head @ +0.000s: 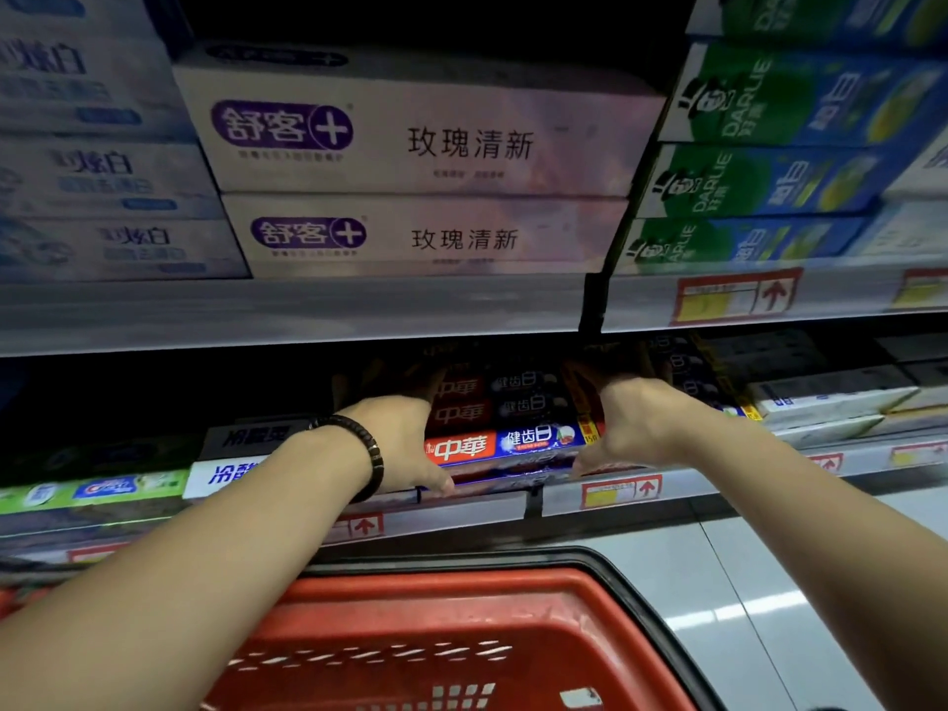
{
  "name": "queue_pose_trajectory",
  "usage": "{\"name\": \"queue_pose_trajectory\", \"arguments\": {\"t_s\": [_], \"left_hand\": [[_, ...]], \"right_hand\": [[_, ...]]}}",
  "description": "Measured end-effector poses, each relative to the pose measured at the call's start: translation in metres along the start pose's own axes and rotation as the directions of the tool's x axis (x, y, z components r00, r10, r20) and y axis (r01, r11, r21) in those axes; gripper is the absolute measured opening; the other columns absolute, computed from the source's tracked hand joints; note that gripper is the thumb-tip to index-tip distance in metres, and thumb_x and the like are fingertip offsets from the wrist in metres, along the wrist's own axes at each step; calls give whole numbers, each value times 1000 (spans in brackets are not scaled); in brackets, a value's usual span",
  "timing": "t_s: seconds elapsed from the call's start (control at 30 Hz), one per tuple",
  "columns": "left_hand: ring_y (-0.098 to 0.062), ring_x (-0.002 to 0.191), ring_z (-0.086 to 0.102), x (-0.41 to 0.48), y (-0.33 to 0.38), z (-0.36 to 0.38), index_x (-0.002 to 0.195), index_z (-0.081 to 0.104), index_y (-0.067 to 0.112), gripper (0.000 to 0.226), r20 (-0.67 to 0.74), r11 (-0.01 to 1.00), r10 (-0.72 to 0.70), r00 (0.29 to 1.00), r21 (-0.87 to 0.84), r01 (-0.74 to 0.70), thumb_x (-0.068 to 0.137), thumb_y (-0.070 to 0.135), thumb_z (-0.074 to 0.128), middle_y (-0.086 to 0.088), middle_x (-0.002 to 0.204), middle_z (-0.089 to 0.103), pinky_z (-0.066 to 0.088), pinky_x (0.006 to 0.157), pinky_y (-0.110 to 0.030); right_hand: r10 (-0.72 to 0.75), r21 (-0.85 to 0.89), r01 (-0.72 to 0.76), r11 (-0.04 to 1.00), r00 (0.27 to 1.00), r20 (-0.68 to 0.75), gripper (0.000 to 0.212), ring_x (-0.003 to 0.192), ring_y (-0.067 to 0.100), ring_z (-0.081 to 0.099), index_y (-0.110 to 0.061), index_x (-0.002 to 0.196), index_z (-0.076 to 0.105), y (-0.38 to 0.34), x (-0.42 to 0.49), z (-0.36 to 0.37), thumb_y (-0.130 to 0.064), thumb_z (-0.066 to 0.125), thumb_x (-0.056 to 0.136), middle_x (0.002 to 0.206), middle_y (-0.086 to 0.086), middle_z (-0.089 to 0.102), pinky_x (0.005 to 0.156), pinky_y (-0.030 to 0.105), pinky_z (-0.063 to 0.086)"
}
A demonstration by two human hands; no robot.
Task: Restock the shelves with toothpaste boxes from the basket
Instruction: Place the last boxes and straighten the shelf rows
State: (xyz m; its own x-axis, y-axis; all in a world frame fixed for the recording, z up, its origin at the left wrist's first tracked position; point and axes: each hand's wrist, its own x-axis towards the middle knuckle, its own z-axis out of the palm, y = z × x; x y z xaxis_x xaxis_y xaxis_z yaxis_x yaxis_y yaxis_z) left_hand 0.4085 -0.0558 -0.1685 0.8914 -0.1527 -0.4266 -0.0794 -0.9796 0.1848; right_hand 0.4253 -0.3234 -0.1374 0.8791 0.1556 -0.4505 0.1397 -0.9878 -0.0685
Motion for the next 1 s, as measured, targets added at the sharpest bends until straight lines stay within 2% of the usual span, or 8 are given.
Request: {"name": "queue_pose_trajectory", "arguments": {"t_s": [0.13,0.27,0.33,0.5,0.67,0.77,0.9,1.0], "left_hand": [[-15,89,56,1,-2,2,108,55,24,62,1,1000,-1,1000,24,1,72,65,84,7,102,60,49,75,-29],[-15,90,55,-2,0,4,103,46,26,61,-26,999,3,1000,49,-1,73,61,85,10,93,50,48,75,-29],[-15,90,53,-2,0,5,108,50,25,59,-16,998,7,1000,62,-6,76,58,85,8,98,51,47,75,-29],[-15,95,54,-2,0,5,130,55,20,69,-8,999,7,1000,44,-7,78,55,85,2,119,62,53,84,-30],[-15,94,55,-2,2,5,135,53,19,73,-10,999,8,1000,50,-8,79,56,84,7,104,52,51,81,-29],[-16,93,54,-2,3,4,130,54,18,70,-12,998,0,1000,60,1,78,56,85,7,102,51,48,79,-28],[-16,96,59,-2,2,5,127,55,19,65,-19,999,-4,1000,47,4,79,51,86,5,107,57,55,83,-30],[-15,94,59,-3,1,7,122,56,21,62,-37,999,2,999,40,-1,77,49,88,7,102,55,55,81,-30]], "right_hand": [[-17,22,17,1000,1000,-24,53,66,16,53,-19,83,53,2,3,5,-59,87,78,78,2,57,52,26,38],[-25,51,27,998,999,-47,51,62,15,50,-25,76,45,0,0,3,-53,87,81,74,2,54,50,25,35],[-32,44,34,998,998,-55,53,59,15,48,-29,72,39,-2,0,4,-51,86,84,71,3,52,49,25,34],[-27,81,35,996,996,-89,53,57,16,45,-25,70,41,1,4,10,-50,85,85,67,2,47,49,26,34],[-17,112,28,993,995,-93,52,56,17,45,-14,72,51,4,7,14,-51,86,84,66,2,46,50,27,35],[-18,115,30,993,994,-105,49,53,16,44,-7,92,61,4,7,15,-49,86,84,63,1,44,46,25,32],[-41,135,59,989,990,-132,51,55,15,48,-7,107,65,6,9,18,-45,88,82,64,1,47,46,24,35],[-65,163,91,982,985,-157,75,64,19,57,-10,137,59,8,10,23,-47,90,78,72,3,55,51,29,45]]}}
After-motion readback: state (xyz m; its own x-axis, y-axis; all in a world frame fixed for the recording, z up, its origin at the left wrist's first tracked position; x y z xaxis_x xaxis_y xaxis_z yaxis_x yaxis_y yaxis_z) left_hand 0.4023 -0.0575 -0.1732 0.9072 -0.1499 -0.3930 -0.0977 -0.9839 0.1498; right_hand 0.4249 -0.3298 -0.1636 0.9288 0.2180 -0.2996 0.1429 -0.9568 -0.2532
